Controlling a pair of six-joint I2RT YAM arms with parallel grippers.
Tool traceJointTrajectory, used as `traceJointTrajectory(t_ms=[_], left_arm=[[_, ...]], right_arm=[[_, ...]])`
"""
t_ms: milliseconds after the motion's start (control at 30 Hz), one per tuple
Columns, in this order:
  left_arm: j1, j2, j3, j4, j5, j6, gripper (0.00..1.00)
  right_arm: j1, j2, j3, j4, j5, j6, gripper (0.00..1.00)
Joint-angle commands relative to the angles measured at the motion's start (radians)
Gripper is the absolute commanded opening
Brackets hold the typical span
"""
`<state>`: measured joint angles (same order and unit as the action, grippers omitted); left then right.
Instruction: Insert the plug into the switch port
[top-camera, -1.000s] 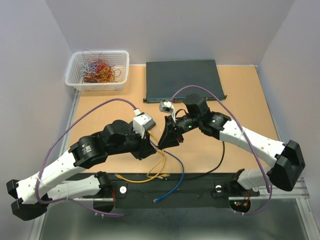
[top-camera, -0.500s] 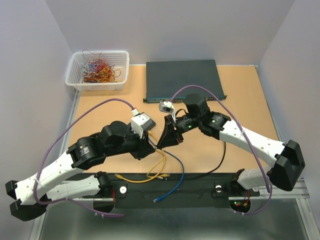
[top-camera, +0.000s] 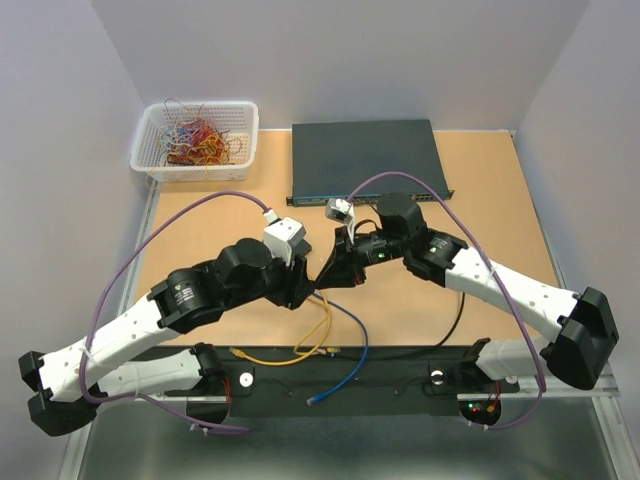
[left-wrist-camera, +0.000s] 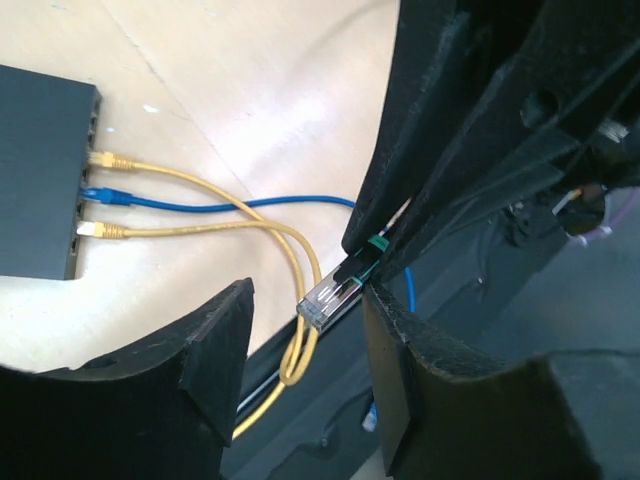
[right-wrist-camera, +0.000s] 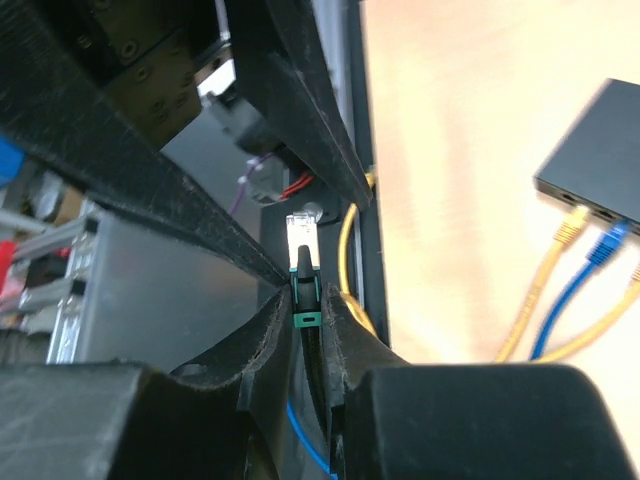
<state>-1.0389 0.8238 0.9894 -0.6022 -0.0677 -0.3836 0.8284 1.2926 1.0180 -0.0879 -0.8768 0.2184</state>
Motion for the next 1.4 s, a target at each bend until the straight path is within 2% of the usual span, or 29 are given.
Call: traceJointTrajectory(t_ms=[0, 300, 433, 467, 567, 667, 800, 833, 933, 1133, 1200, 1233, 1367], left_arm=[[0.013, 0.015, 0.0, 0.117, -0.142, -0.017, 0.6], [0.048, 0.029, -0.029, 0.182, -0.213, -0.069, 0.69], [0.16, 0.061, -0.092, 0.274, -0.123, -0.089, 0.68], [0.227, 0.076, -0.103, 0.313, -0.062, -0.093, 0.68], [0.338, 0.103, -0.155, 0.378, -0.003, -0.092, 0.68], [0.486, 0.153, -0.198, 0.462, 0.052, -0.127, 0.68], [0.649, 0.225, -0.285, 0.706, 0.196, -0.224, 0.66], [0.722, 0.235, -0.331, 0.755, 0.268, -0.247, 0.65], [0.781, 0.271, -0.38, 0.88, 0.269, -0.304, 0.63], [0.813, 0.383, -0.389, 0.907, 0.044, -0.288, 0.64], [0.862, 0.451, -0.399, 0.953, 0.063, -0.299, 0.64], [0.873, 0.474, -0.402, 0.961, 0.109, -0.313, 0.64], [0.898, 0.554, -0.403, 0.993, 0.141, -0.316, 0.64]], right_arm=[[0.041, -0.015, -0.009, 0.048, 0.114, 0.062, 0.0], [0.038, 0.016, -0.041, 0.04, 0.542, 0.113, 0.0], [0.038, 0.063, -0.035, 0.036, 0.694, 0.145, 0.0], [0.038, 0.08, -0.036, 0.036, 0.755, 0.159, 0.0], [0.038, 0.12, -0.042, 0.036, 0.869, 0.17, 0.0], [0.038, 0.195, -0.048, 0.059, 0.914, 0.168, 0.0], [0.04, 0.263, -0.074, 0.141, 0.95, 0.177, 0.0], [0.04, 0.28, -0.088, 0.16, 0.963, 0.182, 0.0], [0.04, 0.307, -0.11, 0.229, 0.99, 0.184, 0.01], [0.04, 0.387, -0.107, 0.299, 0.976, 0.191, 0.0], [0.04, 0.407, -0.117, 0.326, 0.981, 0.197, 0.01], [0.04, 0.412, -0.122, 0.353, 0.98, 0.203, 0.0], [0.038, 0.432, -0.144, 0.407, 0.964, 0.207, 0.0]])
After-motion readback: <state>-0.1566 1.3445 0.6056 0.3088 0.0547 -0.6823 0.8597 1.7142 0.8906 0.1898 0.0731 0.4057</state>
